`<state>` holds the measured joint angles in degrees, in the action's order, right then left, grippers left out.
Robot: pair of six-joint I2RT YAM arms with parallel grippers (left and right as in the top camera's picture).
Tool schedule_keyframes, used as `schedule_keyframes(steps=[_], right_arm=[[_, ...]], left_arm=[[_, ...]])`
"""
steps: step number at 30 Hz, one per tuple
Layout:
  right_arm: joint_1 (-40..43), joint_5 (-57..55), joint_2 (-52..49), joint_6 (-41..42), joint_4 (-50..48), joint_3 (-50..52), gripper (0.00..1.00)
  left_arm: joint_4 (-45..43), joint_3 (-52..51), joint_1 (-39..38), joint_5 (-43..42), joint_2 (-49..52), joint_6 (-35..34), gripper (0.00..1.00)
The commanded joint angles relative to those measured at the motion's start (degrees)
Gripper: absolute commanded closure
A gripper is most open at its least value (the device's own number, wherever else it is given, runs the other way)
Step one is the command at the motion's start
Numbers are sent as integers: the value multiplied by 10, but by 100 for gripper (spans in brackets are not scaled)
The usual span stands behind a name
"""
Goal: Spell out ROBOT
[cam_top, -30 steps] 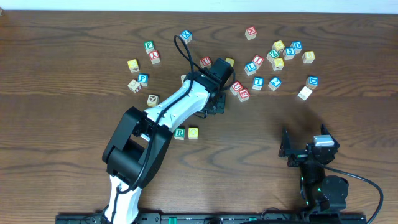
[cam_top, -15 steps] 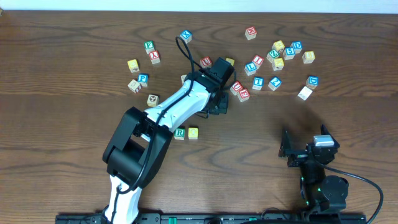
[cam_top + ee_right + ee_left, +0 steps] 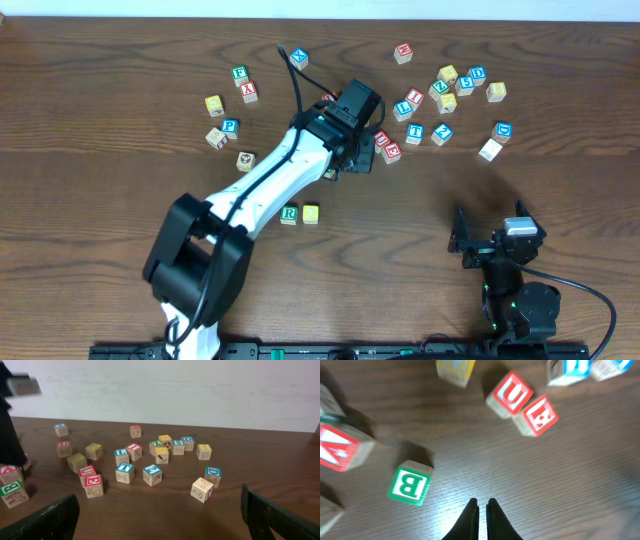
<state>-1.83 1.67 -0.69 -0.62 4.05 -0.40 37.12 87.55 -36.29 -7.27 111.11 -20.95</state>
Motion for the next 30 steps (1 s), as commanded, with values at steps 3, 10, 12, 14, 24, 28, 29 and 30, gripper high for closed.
schedule_keyframes(steps=[3, 10, 12, 14, 24, 28, 29, 30], right_arm=[[3, 0, 3, 4, 2, 1, 1], [3, 0, 3, 4, 2, 1, 1], [3, 0, 3, 4, 2, 1, 1], [3, 0, 3, 4, 2, 1, 1], [3, 0, 3, 4, 2, 1, 1], [3, 0, 3, 4, 2, 1, 1], [3, 0, 3, 4, 2, 1, 1], [3, 0, 3, 4, 2, 1, 1]], left_arm=[[24, 12, 0, 59, -10, -28, 93], [46, 12, 0, 125, -10, -138, 93], [46, 12, 0, 125, -10, -170, 93], [47, 12, 0, 125, -9, -210, 93], [63, 8, 0, 160, -7, -417, 92], [63, 8, 0, 162, -2, -493, 92], [63, 8, 0, 165, 0, -513, 93], [63, 8, 0, 170, 2, -531, 93]])
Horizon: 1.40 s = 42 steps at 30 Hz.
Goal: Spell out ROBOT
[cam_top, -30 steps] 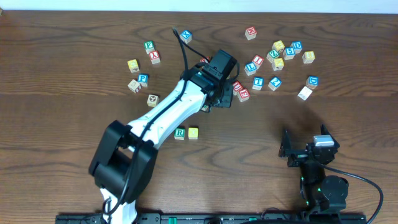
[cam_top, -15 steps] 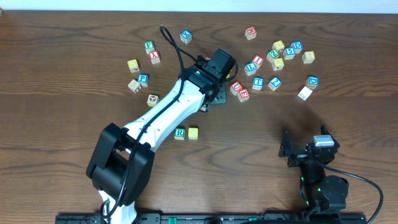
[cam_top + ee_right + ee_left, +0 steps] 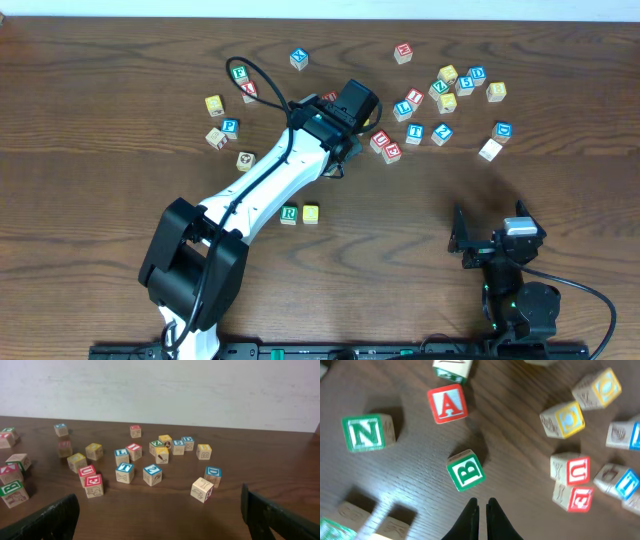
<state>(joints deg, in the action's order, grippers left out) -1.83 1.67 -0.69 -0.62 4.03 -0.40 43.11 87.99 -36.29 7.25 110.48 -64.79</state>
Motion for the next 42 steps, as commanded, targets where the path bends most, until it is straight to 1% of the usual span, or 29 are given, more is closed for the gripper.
schedule_keyframes(steps=[1, 3, 7, 8, 10, 12, 13, 15, 16, 23, 28, 31, 42], right_arm=[[3, 0, 3, 4, 2, 1, 1], [3, 0, 3, 4, 2, 1, 1], [3, 0, 3, 4, 2, 1, 1], [3, 0, 3, 4, 2, 1, 1], [3, 0, 3, 4, 2, 1, 1], [3, 0, 3, 4, 2, 1, 1], [3, 0, 3, 4, 2, 1, 1], [3, 0, 3, 4, 2, 1, 1], [3, 0, 3, 4, 2, 1, 1], [3, 0, 3, 4, 2, 1, 1], [3, 0, 3, 4, 2, 1, 1], [3, 0, 3, 4, 2, 1, 1], [3, 0, 3, 4, 2, 1, 1]], left_arm=[[2, 3, -1, 28, 12, -106, 92], [-1, 3, -1, 29, 17, -116, 93], [-1, 3, -1, 29, 27, -116, 93], [-1, 3, -1, 29, 30, -116, 90], [-1, 3, -1, 29, 34, -116, 78], [-1, 3, -1, 29, 35, -116, 73], [-1, 3, -1, 29, 35, -116, 67], [-3, 3, -1, 29, 35, -116, 45], [-4, 3, -1, 29, 35, -116, 43], [-5, 3, -1, 29, 38, -116, 42], [-6, 3, -3, 28, 60, -116, 42], [-8, 3, -5, 27, 63, -116, 45], [-18, 3, -4, 27, 76, -116, 45]])
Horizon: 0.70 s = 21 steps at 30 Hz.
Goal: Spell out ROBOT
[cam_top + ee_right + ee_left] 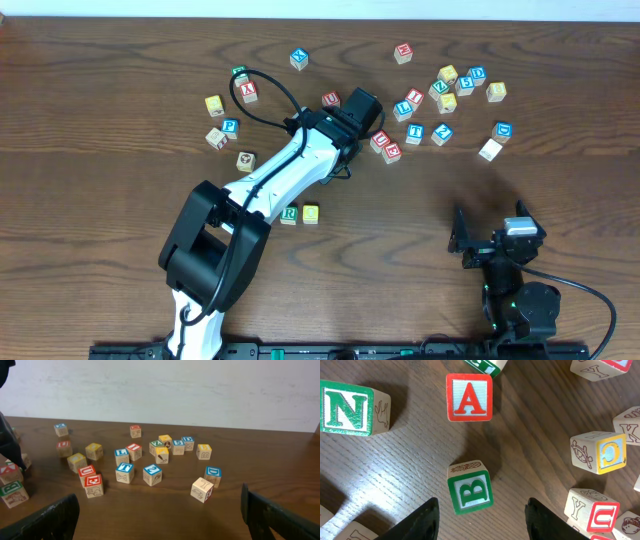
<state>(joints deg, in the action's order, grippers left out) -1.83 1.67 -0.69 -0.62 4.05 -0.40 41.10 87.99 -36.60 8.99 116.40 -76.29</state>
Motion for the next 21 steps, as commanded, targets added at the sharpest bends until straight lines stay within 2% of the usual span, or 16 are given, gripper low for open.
schedule_keyframes(steps=[1, 21], right_arm=[[3, 0, 3, 4, 2, 1, 1], [3, 0, 3, 4, 2, 1, 1]], left_arm=[[2, 3, -1, 9, 22, -1, 45], [-3, -6, -1, 8, 35, -1, 45]])
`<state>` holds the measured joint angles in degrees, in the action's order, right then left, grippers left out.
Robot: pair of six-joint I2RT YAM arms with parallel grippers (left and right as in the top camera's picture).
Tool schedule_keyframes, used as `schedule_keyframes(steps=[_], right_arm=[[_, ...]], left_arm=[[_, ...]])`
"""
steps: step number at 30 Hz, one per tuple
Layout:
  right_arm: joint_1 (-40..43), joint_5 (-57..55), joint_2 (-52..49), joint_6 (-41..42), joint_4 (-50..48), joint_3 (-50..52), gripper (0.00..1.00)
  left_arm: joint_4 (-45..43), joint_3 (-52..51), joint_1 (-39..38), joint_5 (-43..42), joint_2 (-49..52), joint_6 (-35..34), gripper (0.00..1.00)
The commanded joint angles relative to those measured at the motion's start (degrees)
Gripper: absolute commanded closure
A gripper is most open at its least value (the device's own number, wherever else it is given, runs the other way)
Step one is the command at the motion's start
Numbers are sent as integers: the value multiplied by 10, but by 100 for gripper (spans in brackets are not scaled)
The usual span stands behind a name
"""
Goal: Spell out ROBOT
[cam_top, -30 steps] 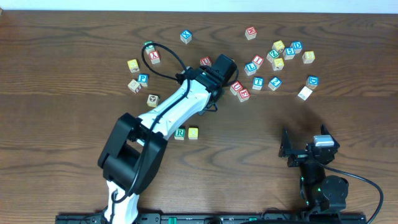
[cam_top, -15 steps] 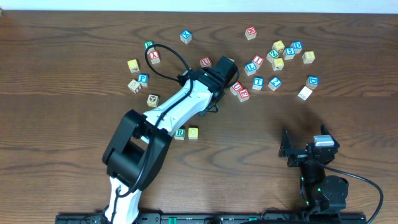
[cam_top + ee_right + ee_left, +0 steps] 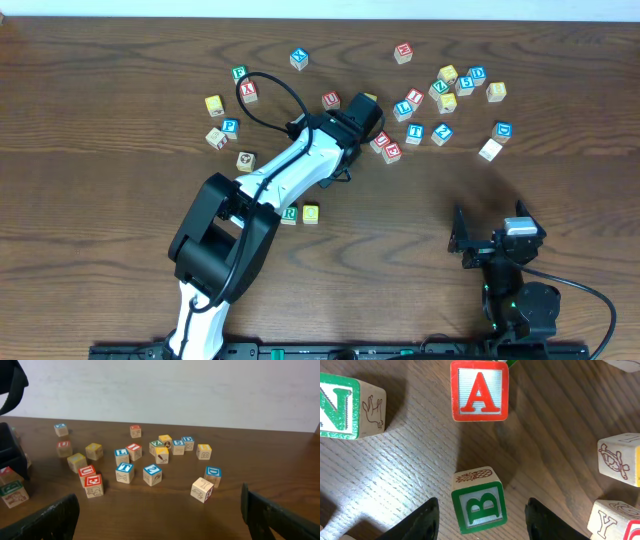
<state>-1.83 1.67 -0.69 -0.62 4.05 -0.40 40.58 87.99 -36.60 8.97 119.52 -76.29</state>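
Observation:
In the left wrist view, the green B block point(image 3: 479, 506) lies on the table between the fingers of my open left gripper point(image 3: 482, 522), with a gap on each side. Overhead, that gripper point(image 3: 352, 112) sits among the middle cluster of blocks. A green R block point(image 3: 289, 214) and a yellow block point(image 3: 311, 212) stand side by side nearer the front. A blue T block point(image 3: 124, 471) sits in the right cluster. My right gripper point(image 3: 162, 520) rests open and empty low over bare wood at the front right.
A red A block point(image 3: 479, 391) and a green N block point(image 3: 345, 405) lie just beyond the B. A yellow-faced block point(image 3: 620, 457) is to its right. More letter blocks point(image 3: 445, 95) are scattered at the back right, and others point(image 3: 225, 110) at the back left.
My left gripper, still open, has come lower and closer over the B block, which now fills more of the gap between the fingers. The right arm has not moved.
My left gripper was shut with the B block off to its left. Then it was higher, still shut, with the B just ahead of its tips. Then it stood open astride the B, and now it is lower around it. The right gripper stayed parked.

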Motion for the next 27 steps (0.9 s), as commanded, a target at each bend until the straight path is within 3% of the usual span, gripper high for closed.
schedule_keyframes(steps=[1, 27], right_arm=[[3, 0, 3, 4, 2, 1, 1], [3, 0, 3, 4, 2, 1, 1]], left_arm=[[2, -6, -1, 8, 4, -1, 45], [-9, -24, -2, 7, 10, -1, 48]])
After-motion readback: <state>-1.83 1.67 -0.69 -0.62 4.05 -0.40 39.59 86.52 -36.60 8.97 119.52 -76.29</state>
